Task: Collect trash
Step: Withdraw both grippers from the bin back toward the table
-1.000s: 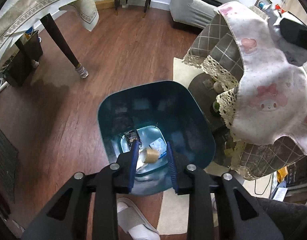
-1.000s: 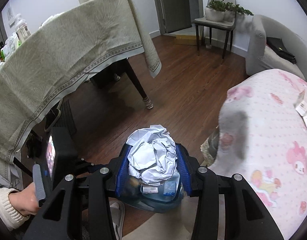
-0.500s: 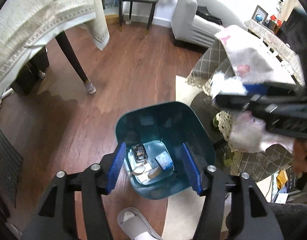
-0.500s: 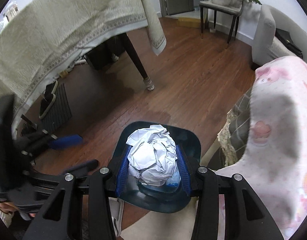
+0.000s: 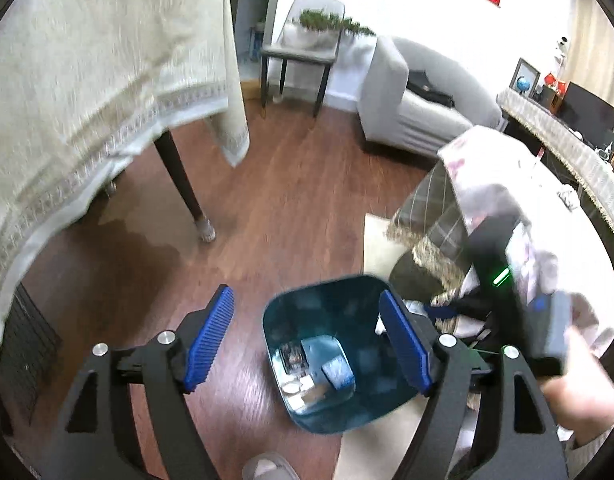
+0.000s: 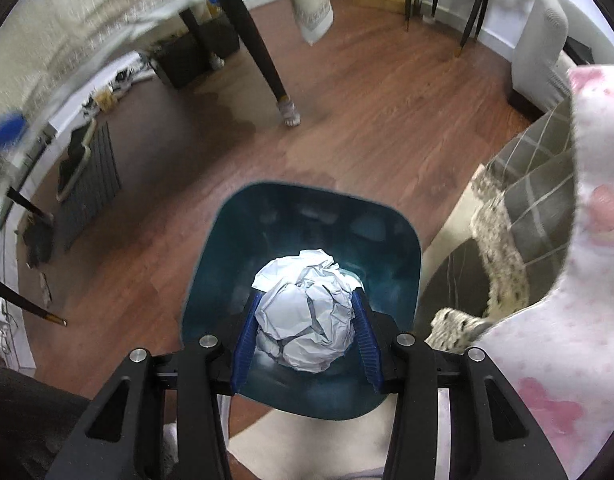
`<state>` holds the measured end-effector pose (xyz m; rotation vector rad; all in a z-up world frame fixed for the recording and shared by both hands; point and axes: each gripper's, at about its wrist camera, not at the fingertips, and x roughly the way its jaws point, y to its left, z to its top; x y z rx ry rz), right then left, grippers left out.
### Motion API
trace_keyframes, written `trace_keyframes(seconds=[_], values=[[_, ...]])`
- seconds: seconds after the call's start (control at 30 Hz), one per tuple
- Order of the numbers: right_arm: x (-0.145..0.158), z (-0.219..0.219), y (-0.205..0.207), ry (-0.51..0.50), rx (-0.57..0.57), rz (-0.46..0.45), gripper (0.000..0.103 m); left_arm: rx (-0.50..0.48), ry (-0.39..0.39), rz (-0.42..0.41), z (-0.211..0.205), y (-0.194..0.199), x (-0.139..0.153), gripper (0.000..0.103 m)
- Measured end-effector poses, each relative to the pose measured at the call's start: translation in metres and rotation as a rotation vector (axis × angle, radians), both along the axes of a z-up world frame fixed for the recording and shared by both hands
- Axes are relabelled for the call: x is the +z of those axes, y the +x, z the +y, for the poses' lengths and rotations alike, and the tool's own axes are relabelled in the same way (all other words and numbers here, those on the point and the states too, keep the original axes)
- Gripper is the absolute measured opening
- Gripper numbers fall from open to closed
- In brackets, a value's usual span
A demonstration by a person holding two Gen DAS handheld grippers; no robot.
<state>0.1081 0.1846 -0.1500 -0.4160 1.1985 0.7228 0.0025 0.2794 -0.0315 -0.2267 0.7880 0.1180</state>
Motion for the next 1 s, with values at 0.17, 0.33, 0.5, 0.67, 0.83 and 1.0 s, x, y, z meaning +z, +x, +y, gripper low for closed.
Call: trace_keyframes(seconds=[0.17,0.33,0.5,0.67,0.83,1.0], values=[[-0.011,-0.003,-0.003,-0.059,-0.011,0.006,0.066,-0.038,-0.009,-0.055,-0.009,-0.002,0.014,0.080],[-0.002,-0.009,-0.004,-0.060,-0.020,-0.010,0.073,-0.054,-0.023,-0.095,-0.019,0.002,0.026,0.082],[0.014,-0.022,-0.003,0.004,-0.020,-0.007,0.073,-0.062,-0.019,-0.162,-0.033,0.003,0.048,0.083],[0.040,-0.039,-0.004,0.072,-0.015,-0.007,0.073,-0.069,-0.027,-0.209,-0.047,0.008,0.058,0.085],[0.065,-0.051,-0.005,0.139,-0.013,-0.010,0.074,-0.082,-0.010,-0.215,-0.064,0.019,0.063,0.085],[0.099,-0.068,-0.005,0.211,-0.007,-0.060,0.074,-0.079,0.007,-0.230,-0.071,0.028,0.067,0.085]])
